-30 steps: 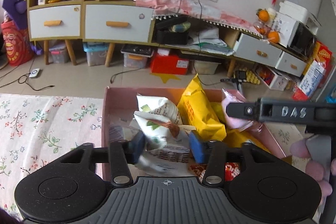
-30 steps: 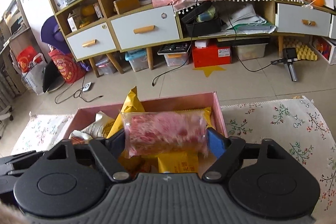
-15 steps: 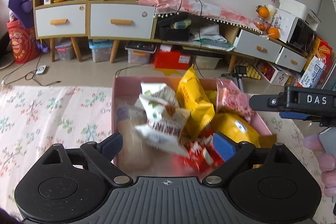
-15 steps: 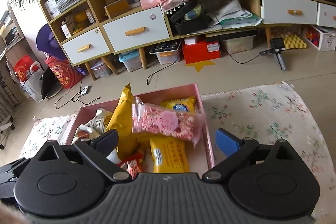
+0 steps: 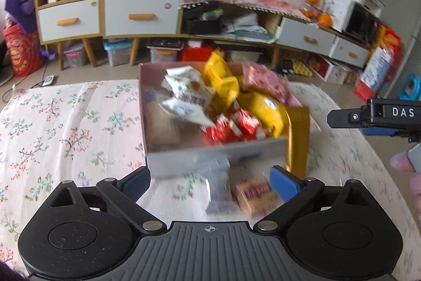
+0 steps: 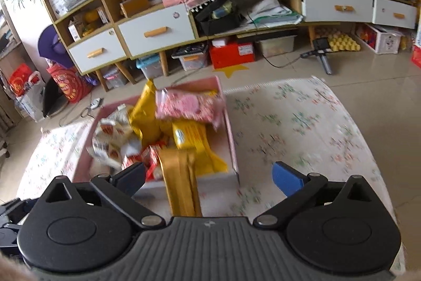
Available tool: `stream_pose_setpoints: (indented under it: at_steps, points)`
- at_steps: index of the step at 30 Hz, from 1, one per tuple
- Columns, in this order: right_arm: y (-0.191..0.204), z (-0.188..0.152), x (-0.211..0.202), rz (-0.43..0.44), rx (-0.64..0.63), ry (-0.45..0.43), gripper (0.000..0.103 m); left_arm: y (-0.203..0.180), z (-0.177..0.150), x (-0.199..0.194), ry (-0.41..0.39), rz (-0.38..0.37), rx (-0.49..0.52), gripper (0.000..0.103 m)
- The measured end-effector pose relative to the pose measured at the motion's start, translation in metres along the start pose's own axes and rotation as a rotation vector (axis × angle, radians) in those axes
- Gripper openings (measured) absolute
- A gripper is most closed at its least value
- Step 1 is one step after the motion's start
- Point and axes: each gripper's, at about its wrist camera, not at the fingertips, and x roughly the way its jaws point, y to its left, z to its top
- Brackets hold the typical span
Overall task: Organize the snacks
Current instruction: 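Open both tools to drop the packets into the tray and withdraw, then grasp the wrapped bread roll with the left tool while the right tool grasps a white-yellow packet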
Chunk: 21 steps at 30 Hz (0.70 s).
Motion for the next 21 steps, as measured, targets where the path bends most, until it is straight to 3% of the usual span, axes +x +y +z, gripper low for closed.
stream_pose_setpoints:
  at_steps: [6,11,21]
  points:
    - [-0.008,-0.028,-0.002,-0.063,-0.02,0.033,0.103,-0.014,-0.03,0.0,0.021,-0.063,0.136,0.099]
    - [-0.009,-0.045,-0.001,-0.078,-0.135,0.037,0.103,-0.032,-0.044,-0.002,0.003,-0.128,0.304,0.099]
    - [-0.02,-0.074,-0.005,-0.046,-0.269,0.025,0.103,-0.047,-0.038,0.012,-0.011,-0.213,0.368,0.097]
